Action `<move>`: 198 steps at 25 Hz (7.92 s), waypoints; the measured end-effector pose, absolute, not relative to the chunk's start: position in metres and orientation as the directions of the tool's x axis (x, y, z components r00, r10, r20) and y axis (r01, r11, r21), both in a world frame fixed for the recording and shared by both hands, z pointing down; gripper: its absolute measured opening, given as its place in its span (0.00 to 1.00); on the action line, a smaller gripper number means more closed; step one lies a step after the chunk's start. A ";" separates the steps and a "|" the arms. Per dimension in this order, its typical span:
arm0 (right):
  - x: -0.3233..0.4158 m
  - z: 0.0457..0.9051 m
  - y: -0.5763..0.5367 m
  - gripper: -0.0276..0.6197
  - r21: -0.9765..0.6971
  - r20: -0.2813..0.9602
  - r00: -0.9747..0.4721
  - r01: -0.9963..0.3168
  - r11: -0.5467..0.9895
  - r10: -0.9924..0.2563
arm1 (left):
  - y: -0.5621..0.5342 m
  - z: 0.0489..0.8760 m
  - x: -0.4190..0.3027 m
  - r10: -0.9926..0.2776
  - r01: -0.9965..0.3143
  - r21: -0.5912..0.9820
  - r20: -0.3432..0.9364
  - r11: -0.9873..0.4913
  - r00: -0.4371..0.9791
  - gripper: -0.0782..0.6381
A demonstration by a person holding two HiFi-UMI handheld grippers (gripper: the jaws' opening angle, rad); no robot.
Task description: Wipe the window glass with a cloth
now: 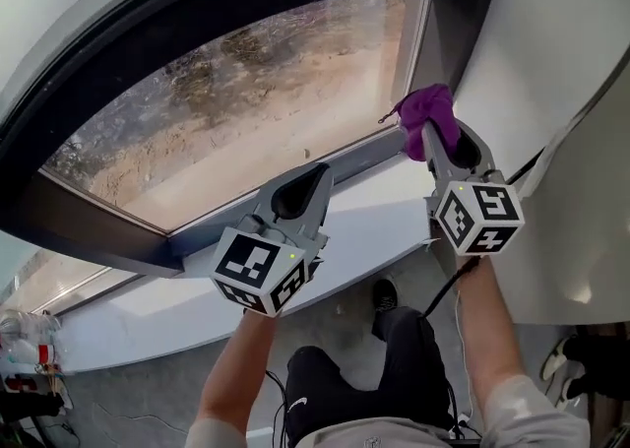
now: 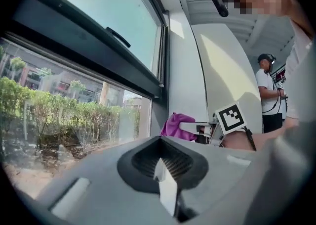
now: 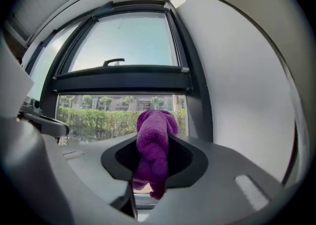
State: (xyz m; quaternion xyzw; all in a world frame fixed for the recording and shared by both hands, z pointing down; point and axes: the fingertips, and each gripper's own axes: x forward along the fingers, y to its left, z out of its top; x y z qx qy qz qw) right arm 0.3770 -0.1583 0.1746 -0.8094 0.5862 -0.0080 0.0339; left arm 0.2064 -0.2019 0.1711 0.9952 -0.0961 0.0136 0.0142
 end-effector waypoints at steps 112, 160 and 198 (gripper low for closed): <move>-0.002 0.480 -0.467 0.22 0.133 0.169 -0.369 -0.910 0.392 -0.914 | -0.347 0.467 -0.093 -0.765 -0.787 -0.039 0.269 -0.616 0.586 0.12; 0.567 0.510 -0.330 0.23 -0.191 0.243 0.590 -0.749 -0.634 -0.770 | -0.308 0.460 0.200 -0.384 -0.360 -0.133 0.318 -0.923 0.867 0.12; 0.228 0.421 -0.411 0.22 -0.009 0.070 0.109 -0.994 -0.110 -0.992 | -0.325 0.455 -0.034 -0.712 -0.728 -0.040 0.255 -0.684 0.654 0.12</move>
